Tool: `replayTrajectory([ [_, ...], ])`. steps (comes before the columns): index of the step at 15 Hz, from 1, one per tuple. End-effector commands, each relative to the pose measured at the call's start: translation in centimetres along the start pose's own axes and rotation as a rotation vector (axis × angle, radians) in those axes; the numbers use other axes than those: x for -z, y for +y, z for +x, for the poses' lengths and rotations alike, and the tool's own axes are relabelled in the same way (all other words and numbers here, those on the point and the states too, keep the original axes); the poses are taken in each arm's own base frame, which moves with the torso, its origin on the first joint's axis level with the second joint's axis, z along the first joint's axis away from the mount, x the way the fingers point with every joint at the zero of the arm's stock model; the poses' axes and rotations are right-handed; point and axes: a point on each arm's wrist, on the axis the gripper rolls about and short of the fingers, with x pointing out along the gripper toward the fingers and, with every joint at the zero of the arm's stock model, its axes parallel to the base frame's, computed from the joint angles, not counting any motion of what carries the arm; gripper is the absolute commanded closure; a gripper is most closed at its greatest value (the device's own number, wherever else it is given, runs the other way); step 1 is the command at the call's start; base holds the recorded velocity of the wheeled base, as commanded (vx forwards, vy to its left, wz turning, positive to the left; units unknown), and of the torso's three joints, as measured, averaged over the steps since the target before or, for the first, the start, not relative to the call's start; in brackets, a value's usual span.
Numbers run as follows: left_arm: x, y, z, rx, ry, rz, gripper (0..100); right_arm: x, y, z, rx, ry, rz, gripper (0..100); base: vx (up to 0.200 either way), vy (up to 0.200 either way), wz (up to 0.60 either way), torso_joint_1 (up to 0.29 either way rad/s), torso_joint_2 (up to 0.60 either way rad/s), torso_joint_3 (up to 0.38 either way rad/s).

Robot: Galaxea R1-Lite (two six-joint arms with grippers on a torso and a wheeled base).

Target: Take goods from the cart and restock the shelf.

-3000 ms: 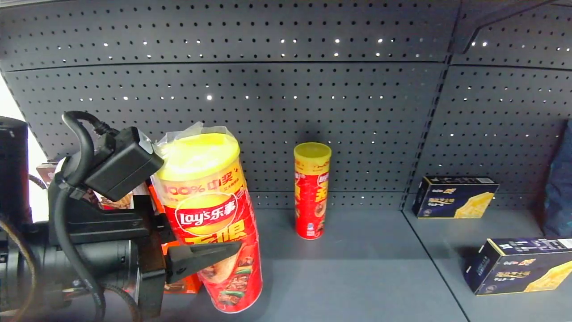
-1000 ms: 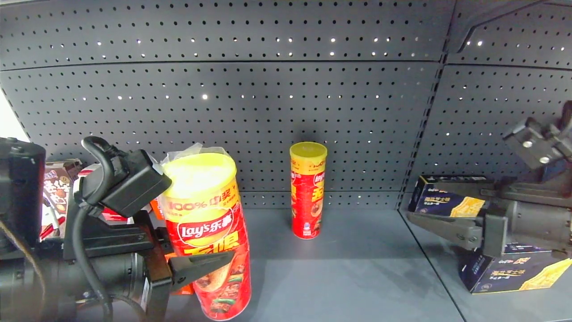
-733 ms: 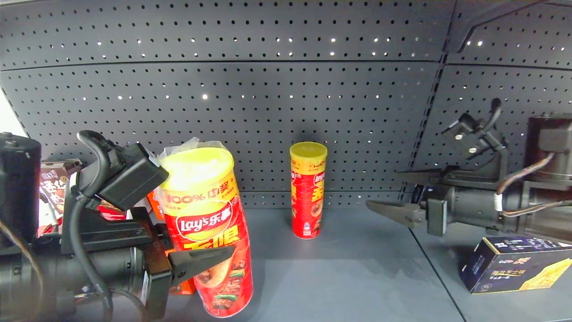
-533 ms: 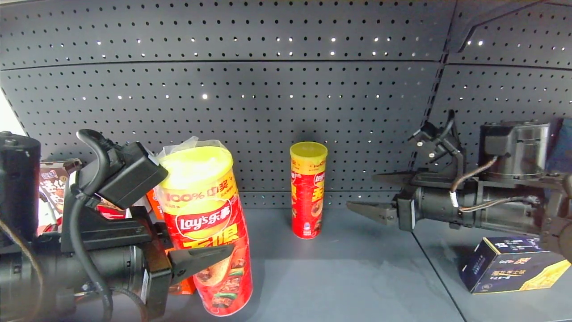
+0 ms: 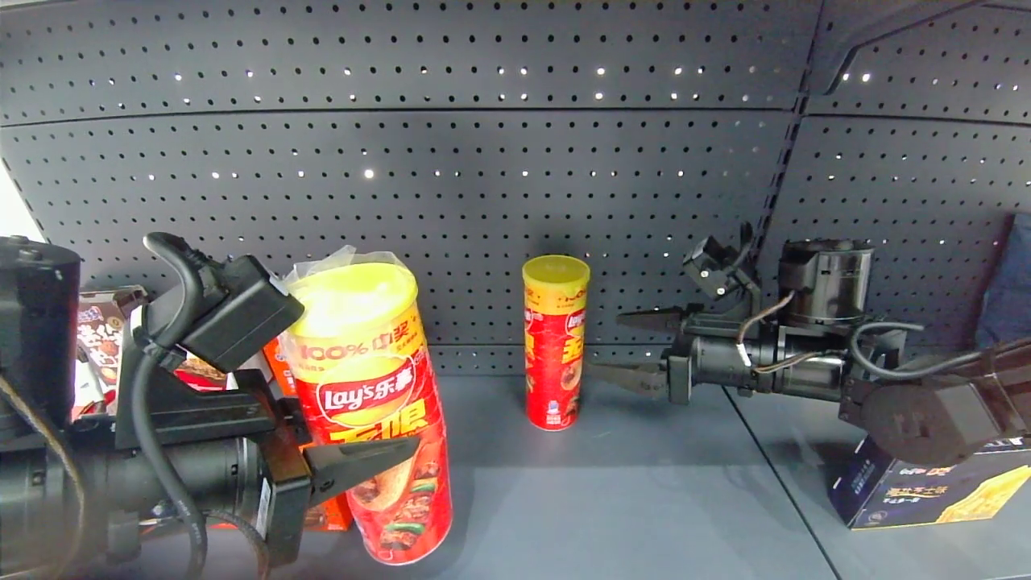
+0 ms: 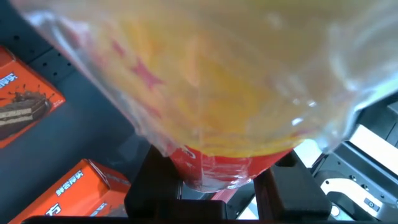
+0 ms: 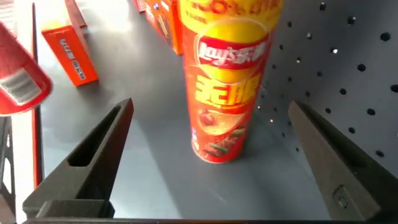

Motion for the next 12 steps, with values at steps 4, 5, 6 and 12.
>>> replayTrajectory([
  [4, 0.0, 0.0, 0.1, 0.0, 0.002, 0.0, 100, 1.3, -2.3, 1.4, -0.035, -0.009, 0.005, 0, 0.0, 0.0, 0.0, 0.0, 0.0, 0.0],
  [5, 0.0, 0.0, 0.1, 0.0, 0.005, -0.001, 100, 1.7, -2.5, 1.8, -0.038, -0.002, 0.01, 0, 0.0, 0.0, 0.0, 0.0, 0.0, 0.0],
  [6, 0.0, 0.0, 0.1, 0.0, 0.005, -0.001, 100, 2.1, -2.6, 2.1, -0.042, 0.006, 0.017, 0, 0.0, 0.0, 0.0, 0.0, 0.0, 0.0],
  [12, 0.1, 0.1, 0.3, -0.001, 0.011, -0.003, 100, 4.0, -3.6, 4.0, -0.076, 0.012, 0.025, 0, 0.0, 0.0, 0.0, 0.0, 0.0, 0.0],
])
